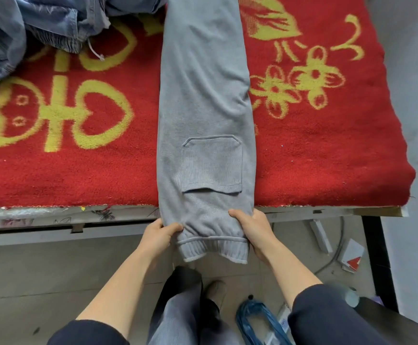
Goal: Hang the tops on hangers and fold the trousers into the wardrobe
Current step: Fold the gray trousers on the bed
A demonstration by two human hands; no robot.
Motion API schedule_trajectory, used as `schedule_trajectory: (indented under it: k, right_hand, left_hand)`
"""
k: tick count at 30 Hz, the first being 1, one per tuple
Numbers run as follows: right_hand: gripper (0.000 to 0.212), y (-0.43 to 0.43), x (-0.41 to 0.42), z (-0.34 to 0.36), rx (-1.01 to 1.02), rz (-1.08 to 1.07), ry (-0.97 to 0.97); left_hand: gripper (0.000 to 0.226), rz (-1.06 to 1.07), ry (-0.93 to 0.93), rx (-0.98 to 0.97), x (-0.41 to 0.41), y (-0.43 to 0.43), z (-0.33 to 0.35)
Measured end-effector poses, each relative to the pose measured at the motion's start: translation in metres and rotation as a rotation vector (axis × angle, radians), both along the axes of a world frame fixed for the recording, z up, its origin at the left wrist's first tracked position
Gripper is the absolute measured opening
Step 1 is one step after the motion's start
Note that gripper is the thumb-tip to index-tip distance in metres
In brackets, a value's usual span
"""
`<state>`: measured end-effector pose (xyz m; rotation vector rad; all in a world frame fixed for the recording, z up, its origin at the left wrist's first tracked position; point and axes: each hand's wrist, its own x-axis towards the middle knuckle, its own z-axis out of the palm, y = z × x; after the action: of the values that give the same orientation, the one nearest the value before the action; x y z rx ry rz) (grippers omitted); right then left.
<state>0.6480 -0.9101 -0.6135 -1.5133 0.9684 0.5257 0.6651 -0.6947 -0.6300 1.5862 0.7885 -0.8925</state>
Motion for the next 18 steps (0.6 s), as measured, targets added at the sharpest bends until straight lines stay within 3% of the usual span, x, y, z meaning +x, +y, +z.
schedule_trajectory:
  k: [6, 9, 11, 18]
  right_hand:
    - [0.026, -0.015, -0.009, 0.030, 0.232, -0.055, -0.020]
    - [0.028, -0.025, -0.024, 0.041, 0.174, 0.000, -0.012]
    - [0.030, -0.032, -0.045, 0.048, 0.126, 0.062, 0.043]
    - [0.044, -0.051, -0.152, 0.073, 0.148, 0.222, 0.397]
  left_hand:
    - [0.003, 0.272, 0.083, -0.344, -0.023, -0.008, 0.020]
    - [0.015, 0.176, 0.093, -0.360, -0.037, -0.007, 0.036]
    - [0.008, 0.072, 0.104, -0.341, -0.053, -0.007, 0.048]
    - [0.008, -0.222, 0.348, -0.253, -0.143, -0.010, 0.089]
